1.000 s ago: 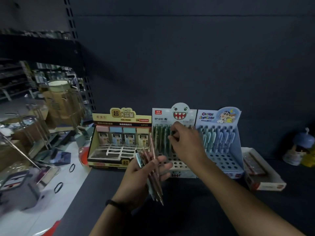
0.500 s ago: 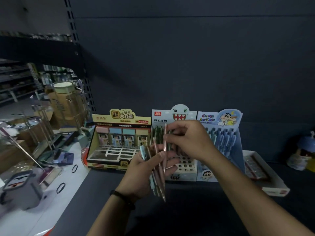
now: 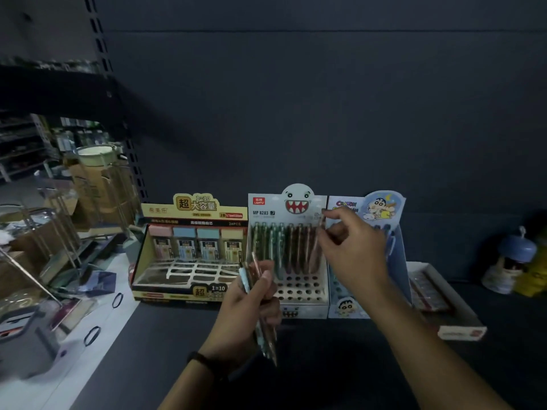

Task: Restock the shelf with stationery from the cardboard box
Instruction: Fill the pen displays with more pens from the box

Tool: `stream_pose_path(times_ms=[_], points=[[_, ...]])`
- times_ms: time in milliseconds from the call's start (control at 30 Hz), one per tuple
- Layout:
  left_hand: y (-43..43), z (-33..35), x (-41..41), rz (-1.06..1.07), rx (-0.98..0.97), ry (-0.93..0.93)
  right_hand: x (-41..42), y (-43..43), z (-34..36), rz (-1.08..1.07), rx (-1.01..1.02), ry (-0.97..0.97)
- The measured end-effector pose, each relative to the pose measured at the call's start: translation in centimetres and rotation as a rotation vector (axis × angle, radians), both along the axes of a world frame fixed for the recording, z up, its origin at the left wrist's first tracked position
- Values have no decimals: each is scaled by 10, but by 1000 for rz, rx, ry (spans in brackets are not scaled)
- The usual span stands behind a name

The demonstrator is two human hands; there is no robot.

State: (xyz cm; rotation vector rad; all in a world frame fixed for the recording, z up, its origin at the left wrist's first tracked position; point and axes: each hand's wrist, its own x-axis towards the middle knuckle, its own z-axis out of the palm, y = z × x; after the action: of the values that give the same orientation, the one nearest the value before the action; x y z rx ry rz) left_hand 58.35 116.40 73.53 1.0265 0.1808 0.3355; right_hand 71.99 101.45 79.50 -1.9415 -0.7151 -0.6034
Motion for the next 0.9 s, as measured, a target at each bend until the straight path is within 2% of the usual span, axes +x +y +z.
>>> stream_pose_path(times_ms=[167,333,467,567,633,733,900], points=[[0,-2,-3,-59,-144,-29,0,6,-5,17,-122,57],[-7,-2,-3,-18,-7,-39,-2,8,-9,25,-310,58],[-6,-3,-5,4,-39,-58,-3,7,0,0,-404,63],[-7,-1,-6,-34,-17,-44,-15,3,8,20,-347,62],[-7,-1,-5,-72,33,-36,-25,6,11,131,-265,99],[-10,-2,-5,-76,99,-52,-32,14,8,287,-293,216],[-12,-3,-4,-19,141,-83,-33,16,0,321,-252,272]])
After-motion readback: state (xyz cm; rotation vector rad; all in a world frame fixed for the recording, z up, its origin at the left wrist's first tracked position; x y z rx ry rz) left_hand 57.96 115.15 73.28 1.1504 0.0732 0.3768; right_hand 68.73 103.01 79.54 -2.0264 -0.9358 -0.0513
